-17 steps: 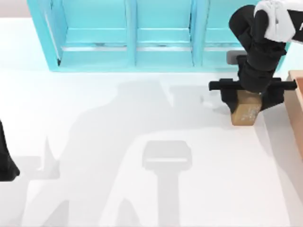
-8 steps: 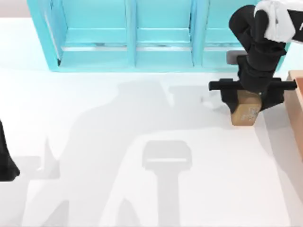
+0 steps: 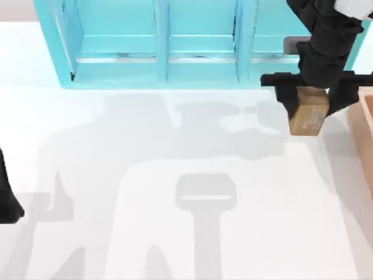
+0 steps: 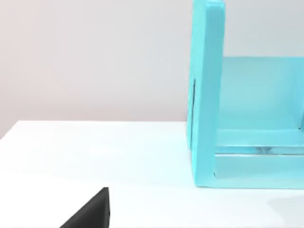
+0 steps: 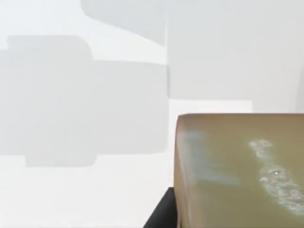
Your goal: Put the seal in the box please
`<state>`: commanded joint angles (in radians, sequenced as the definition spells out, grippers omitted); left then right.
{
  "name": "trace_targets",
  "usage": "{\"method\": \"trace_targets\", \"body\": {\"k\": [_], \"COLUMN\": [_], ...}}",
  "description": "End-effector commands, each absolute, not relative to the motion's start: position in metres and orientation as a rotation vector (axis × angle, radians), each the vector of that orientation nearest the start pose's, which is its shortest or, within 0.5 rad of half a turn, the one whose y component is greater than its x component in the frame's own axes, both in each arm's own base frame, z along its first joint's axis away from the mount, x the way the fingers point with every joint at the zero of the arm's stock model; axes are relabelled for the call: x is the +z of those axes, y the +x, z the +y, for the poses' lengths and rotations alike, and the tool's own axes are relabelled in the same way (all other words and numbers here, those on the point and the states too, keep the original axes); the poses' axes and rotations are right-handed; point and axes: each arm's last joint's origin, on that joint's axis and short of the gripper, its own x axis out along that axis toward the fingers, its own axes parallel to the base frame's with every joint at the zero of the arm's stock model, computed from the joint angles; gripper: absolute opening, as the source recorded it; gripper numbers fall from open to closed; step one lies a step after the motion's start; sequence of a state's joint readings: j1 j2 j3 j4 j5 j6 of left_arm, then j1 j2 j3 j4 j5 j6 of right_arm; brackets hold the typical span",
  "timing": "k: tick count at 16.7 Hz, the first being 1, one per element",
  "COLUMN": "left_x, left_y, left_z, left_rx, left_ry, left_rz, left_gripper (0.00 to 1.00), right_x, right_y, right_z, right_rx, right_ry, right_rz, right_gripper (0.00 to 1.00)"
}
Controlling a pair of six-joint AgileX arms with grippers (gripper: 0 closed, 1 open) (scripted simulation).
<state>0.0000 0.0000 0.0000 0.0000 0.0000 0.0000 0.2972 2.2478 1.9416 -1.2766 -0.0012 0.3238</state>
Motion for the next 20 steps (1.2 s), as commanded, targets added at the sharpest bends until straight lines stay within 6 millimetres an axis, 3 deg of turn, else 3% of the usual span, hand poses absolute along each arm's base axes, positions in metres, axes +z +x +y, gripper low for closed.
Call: {"method": "trace_targets", "body": {"k": [4, 10, 12, 15, 18, 20], "left_x": [0.16, 0.16, 0.16, 0.16, 0.16, 0.16], "left_y": [0.106, 0.106, 0.106, 0.106, 0.106, 0.106], "left_z": [-0.001, -0.001, -0.001, -0.001, -0.001, -0.001], "left_rx": [0.0, 0.0, 0.0, 0.0, 0.0, 0.0], "left_ry": [0.0, 0.0, 0.0, 0.0, 0.0, 0.0], "left_rz": [0.0, 0.0, 0.0, 0.0, 0.0, 0.0], "left_gripper": [1.0, 1.0, 1.0, 1.0, 1.0, 1.0], "right_x": [0.23, 0.232, 0.238, 0.252, 0.262, 0.269], "right_y": [0.417, 0.417, 0.415, 0.402, 0.371, 0.345], "right_z": [0.133, 0.128, 0.102, 0.036, -0.039, -0.075], "right_rx": [-0.009, -0.007, -0.008, -0.007, -0.006, -0.006], "right_ry": [0.014, 0.014, 0.015, 0.014, 0.009, 0.009], "right_rz": [1.572, 1.575, 1.574, 1.576, 1.585, 1.582], "right_gripper": [0.0, 0.0, 0.0, 0.0, 0.0, 0.0]}}
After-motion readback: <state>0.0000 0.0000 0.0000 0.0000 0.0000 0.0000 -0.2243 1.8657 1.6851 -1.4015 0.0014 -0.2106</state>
